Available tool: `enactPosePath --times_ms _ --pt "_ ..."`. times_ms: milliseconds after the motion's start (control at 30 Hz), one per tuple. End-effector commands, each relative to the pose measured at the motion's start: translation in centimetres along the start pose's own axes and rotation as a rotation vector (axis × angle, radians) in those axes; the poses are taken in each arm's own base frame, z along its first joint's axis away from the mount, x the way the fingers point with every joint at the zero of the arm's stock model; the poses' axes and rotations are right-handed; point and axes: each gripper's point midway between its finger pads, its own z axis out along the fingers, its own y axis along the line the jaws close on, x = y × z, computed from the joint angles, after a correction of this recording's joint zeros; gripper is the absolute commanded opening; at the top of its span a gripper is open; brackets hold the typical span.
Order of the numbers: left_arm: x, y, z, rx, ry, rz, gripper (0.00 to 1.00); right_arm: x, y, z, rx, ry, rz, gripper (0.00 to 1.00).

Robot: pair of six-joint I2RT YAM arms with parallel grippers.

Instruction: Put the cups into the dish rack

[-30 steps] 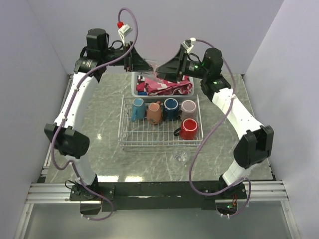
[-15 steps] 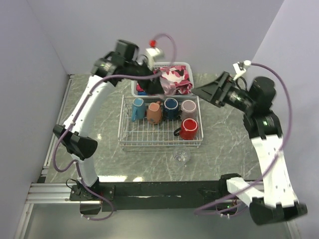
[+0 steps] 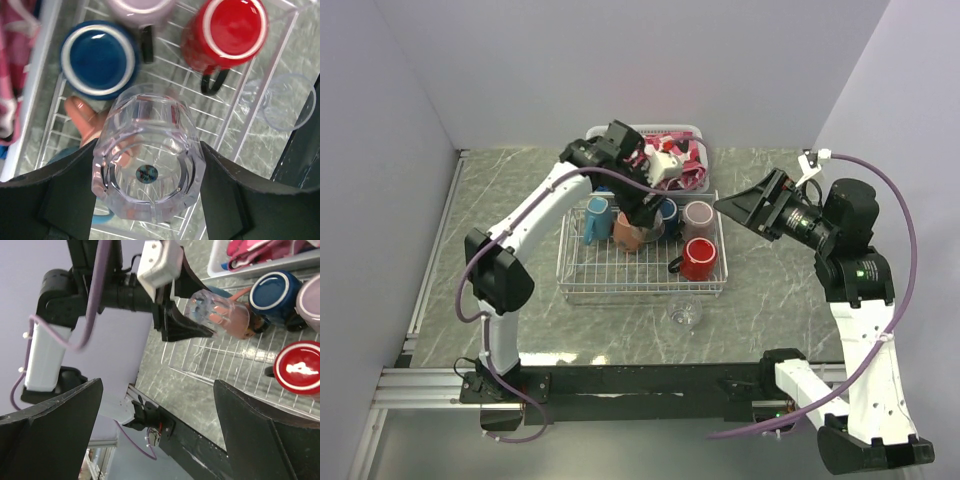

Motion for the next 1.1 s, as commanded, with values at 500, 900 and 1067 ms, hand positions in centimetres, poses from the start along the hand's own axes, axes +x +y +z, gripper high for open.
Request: enactPosePath --times_ms 500,900,1067 --pt "-1.3 -1.5 -1.0 -0.089 -0.071 0.153 0.01 1.1 -0.3 -0.3 -0.03 0.035 -0.018 1.0" --pt "-6.5 -1.7 -5.4 -0.136 -0.244 0.198 0.01 2.2 -0.9 -0.1 -0.053 0.062 -0.012 1.0" --pt "-4.5 -4.7 -6.1 -0.011 -0.182 0.22 0.01 2.7 -2.0 0.3 -0.024 0.082 0.0 1.0"
